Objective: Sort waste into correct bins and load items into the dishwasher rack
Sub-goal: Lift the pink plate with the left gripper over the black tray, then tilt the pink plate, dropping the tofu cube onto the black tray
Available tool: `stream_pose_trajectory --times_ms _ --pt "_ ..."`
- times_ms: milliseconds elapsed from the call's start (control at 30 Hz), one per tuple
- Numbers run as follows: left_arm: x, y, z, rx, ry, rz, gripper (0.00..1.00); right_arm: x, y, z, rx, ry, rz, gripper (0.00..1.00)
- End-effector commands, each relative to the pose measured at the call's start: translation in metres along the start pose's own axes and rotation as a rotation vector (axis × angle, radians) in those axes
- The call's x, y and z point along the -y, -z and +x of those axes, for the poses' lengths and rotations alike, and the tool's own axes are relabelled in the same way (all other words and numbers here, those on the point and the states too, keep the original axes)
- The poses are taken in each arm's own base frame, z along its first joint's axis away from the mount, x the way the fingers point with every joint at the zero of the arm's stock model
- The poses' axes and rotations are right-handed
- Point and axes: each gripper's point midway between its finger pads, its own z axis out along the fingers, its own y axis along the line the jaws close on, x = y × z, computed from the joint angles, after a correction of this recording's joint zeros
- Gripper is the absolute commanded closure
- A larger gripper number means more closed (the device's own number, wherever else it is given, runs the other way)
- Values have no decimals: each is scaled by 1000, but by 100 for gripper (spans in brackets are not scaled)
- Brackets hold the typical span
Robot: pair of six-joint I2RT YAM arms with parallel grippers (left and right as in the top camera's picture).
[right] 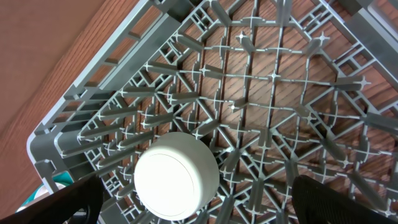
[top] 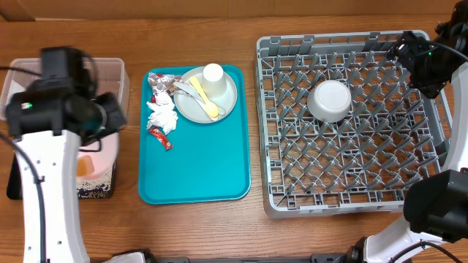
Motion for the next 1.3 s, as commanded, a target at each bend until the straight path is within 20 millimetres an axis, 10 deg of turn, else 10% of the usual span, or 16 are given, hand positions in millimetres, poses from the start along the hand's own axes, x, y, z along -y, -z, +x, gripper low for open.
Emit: stream_pose_trajectory --times_ms 0,300,733,1267 --pt "-10 -1 -4 -11 18 53 96 -5 13 -6 38 -1 -18 0" --pt "-49 -33 -29 56 154 47 96 -5 13 -6 38 -1 -17 0" --pt "-47 -55 -61 191 149 129 96 -5 13 -6 38 -1 -18 0" --pt "-77 -61 -50 157 298 -15 96 -5 13 -6 38 -1 -17 0"
